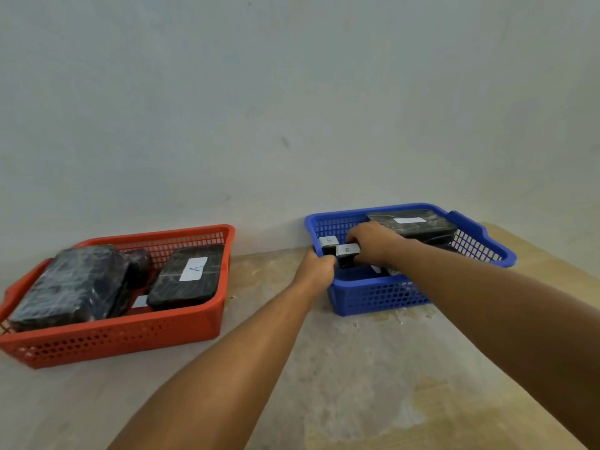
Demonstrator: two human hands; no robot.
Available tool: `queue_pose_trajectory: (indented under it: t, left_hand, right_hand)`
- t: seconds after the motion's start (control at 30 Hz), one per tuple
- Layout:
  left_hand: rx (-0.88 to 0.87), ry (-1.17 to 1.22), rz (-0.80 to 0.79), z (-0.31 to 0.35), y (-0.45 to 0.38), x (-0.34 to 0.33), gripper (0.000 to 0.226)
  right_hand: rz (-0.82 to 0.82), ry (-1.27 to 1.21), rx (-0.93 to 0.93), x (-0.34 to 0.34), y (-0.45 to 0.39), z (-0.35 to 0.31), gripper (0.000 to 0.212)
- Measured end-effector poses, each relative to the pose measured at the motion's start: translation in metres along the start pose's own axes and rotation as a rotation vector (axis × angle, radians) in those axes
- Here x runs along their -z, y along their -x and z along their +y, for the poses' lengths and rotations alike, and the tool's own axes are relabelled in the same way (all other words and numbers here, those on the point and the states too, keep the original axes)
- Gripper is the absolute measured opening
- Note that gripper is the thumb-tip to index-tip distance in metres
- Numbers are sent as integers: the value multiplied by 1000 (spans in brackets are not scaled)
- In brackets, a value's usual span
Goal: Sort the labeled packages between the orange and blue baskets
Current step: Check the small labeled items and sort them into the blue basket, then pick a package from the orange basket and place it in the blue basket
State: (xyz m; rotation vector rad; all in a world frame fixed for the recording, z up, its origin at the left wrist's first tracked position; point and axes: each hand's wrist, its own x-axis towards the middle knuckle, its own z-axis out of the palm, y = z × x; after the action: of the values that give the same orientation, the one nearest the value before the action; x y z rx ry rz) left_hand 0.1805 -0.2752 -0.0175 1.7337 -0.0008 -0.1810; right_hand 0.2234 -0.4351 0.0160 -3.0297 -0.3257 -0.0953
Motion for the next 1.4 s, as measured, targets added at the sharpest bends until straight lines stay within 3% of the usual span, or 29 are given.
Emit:
queue_pose_trajectory:
  t: [0.27,0.5,0.63,0.77,0.83,0.97,1.1,1.27,1.4]
  left_hand:
    - [-51,16,82,-8,-7,-2,27]
    - [-56,-39,108,-5,-2,0,23]
    - [-135,-158,88,4,9,11,35]
    - [-213,-229,41,21,29,35,58]
    - [-262,-263,34,31,44,57,61]
    - [-388,-112,39,44,75,131,28]
    - [-446,-200,261,32,91,231,19]
    - [-331,-558,648,-11,106,348,17]
    - [-161,-849,638,-50,100,393,42]
  right_hand:
    - [-45,89,65,-12,-31,-16,24]
    - [-98,147,61,-12,-27,-24,33]
    - [-120,119,61,0,-15,-24,41]
    - [75,-21,97,22,-2,-32,27]
    - [185,-133,121,34,5,-47,12]
    - [268,-230,266,53,12,-106,3]
    - [194,-237,520,51,16,-186,4]
    - [46,-41,755,34,-4,-272,31]
    - [11,253,901,22,-28,-311,54]
